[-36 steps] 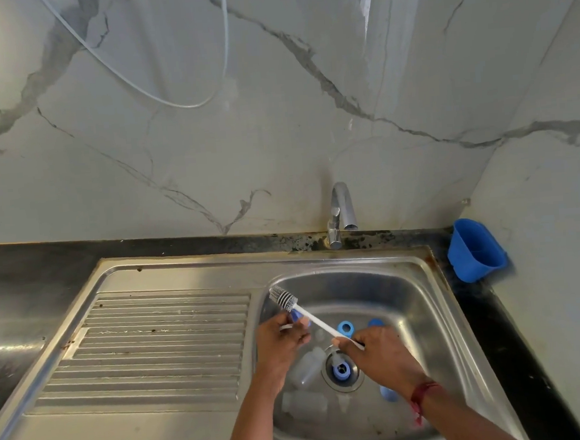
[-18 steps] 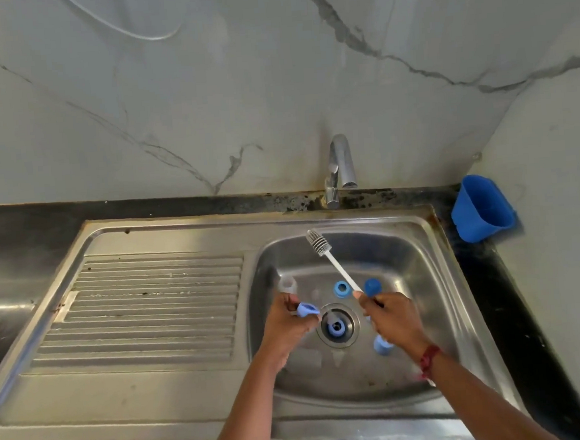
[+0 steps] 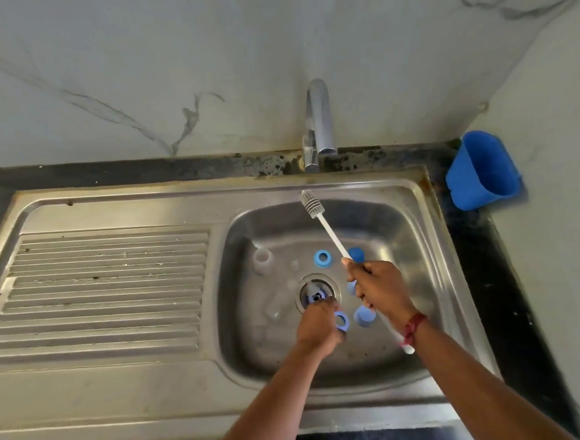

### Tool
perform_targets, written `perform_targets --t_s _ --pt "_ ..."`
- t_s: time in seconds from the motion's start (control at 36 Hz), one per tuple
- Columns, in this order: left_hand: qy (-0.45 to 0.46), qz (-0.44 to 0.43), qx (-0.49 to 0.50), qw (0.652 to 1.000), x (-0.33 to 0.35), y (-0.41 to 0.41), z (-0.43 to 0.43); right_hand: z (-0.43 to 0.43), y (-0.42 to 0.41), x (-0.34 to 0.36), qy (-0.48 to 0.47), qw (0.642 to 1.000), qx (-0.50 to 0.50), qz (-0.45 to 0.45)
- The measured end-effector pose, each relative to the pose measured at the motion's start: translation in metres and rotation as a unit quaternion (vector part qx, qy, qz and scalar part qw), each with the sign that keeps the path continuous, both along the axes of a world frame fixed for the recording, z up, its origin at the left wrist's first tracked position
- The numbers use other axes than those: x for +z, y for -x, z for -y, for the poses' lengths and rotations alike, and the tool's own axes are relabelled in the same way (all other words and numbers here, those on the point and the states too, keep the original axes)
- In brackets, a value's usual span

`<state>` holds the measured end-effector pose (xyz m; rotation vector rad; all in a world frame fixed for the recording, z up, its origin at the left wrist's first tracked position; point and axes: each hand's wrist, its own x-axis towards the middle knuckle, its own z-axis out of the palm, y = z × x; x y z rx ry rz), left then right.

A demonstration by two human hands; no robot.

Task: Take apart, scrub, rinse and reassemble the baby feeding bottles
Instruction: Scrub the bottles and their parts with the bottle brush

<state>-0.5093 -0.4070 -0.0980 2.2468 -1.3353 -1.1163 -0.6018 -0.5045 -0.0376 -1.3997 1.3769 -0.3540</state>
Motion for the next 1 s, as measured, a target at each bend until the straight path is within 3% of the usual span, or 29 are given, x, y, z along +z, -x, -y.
perform_targets --t_s 0.17,0.39,0.58,0.72,0.86,1.0 --pt "-0.048 0.04 -0.103 0.993 -0.024 0.019 0.017 0.012 0.007 -0.01 -0.006 1.0 0.002 -0.006" --pt "-0.121 0.034 -0.103 0.987 -0.041 0.015 0.031 0.023 0.013 -0.018 -0.017 1.0 -0.02 -0.009" --pt "-0.064 0.007 -0.107 0.992 -0.047 0.016 0.045 0.027 0.011 -0.024 -0.019 1.0 -0.012 -0.018" --pt "-0.042 0.041 -0.132 0.99 -0.047 0.028 0.05 0.028 0.007 -0.024 0.002 0.999 0.006 -0.038" --pt "0.007 0.031 -0.104 0.994 -0.049 0.035 0.048 0.031 0.01 -0.022 0.018 0.999 0.016 -0.04" --pt "0.019 -0.118 0.043 0.992 -0.045 0.028 0.044 0.033 0.012 -0.023 0.036 0.998 0.021 -0.05"
